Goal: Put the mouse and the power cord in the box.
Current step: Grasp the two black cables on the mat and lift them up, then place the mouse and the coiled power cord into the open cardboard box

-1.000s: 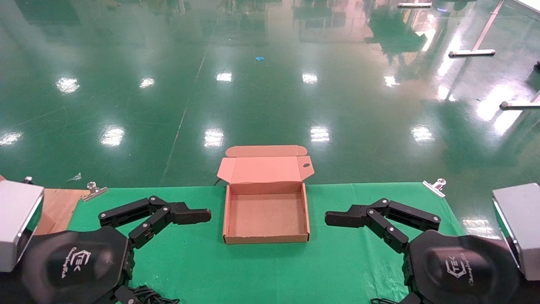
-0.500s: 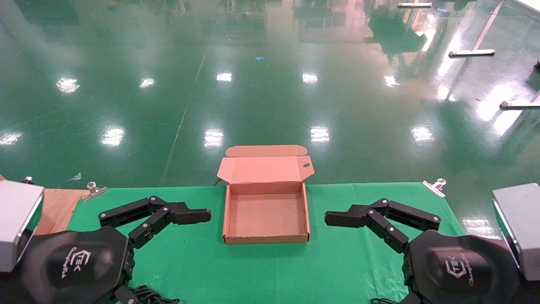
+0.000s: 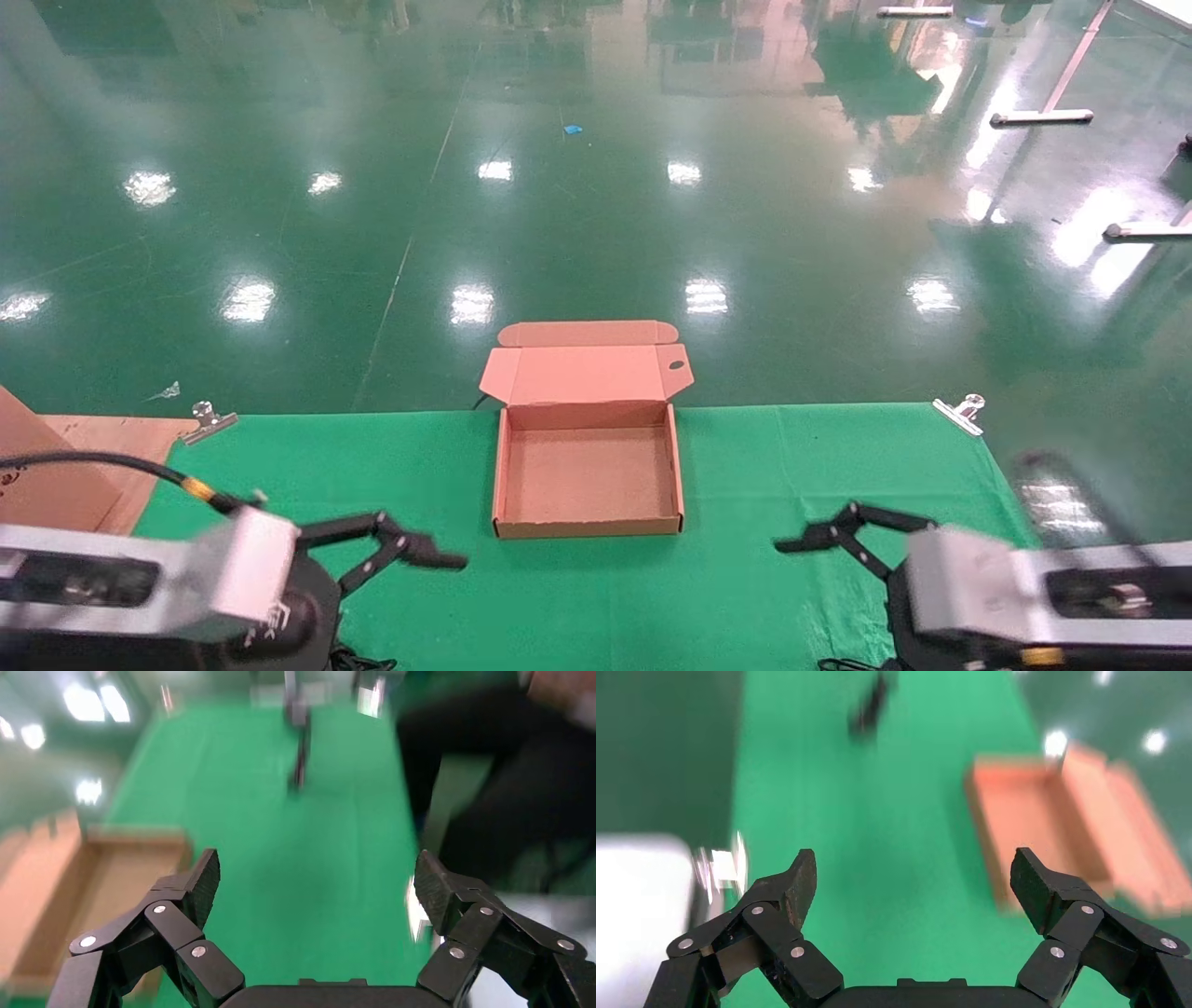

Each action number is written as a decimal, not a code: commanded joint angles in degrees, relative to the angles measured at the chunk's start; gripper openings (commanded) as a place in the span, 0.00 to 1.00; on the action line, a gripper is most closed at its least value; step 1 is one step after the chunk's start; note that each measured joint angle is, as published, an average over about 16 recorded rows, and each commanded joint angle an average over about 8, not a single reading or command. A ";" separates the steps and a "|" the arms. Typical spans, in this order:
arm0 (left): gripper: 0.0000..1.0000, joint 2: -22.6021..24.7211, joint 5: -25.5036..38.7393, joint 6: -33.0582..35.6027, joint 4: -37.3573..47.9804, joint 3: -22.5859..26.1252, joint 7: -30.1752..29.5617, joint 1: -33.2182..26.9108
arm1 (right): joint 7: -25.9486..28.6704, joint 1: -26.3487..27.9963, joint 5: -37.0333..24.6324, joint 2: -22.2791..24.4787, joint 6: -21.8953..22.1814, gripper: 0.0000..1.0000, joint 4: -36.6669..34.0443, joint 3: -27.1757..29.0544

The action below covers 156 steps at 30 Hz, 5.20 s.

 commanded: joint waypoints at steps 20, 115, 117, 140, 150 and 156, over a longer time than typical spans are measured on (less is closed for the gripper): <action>1.00 15.48 36.78 -11.76 26.76 18.23 19.07 -12.04 | -12.74 9.78 -34.63 -14.55 7.54 1.00 -21.51 -14.87; 0.00 23.56 35.32 -10.78 56.65 16.67 40.04 -33.65 | -33.37 33.16 -28.09 -25.64 3.97 0.00 -51.10 -11.49; 0.00 24.16 35.13 -10.41 55.57 16.50 39.47 -35.46 | -31.79 34.60 -27.99 -26.64 3.68 0.00 -49.51 -11.37; 0.00 34.91 32.68 -16.17 58.77 14.63 43.96 -41.75 | -30.28 44.42 -26.11 -38.61 5.93 0.00 -51.08 -10.51; 0.00 38.59 25.76 -33.16 56.96 10.13 51.83 -29.92 | -32.54 44.83 -23.58 -36.73 3.16 0.00 -52.66 -9.27; 0.00 39.79 23.30 -48.95 48.56 12.04 51.20 -19.10 | -33.34 43.24 -22.50 -34.39 0.96 0.00 -51.81 -8.77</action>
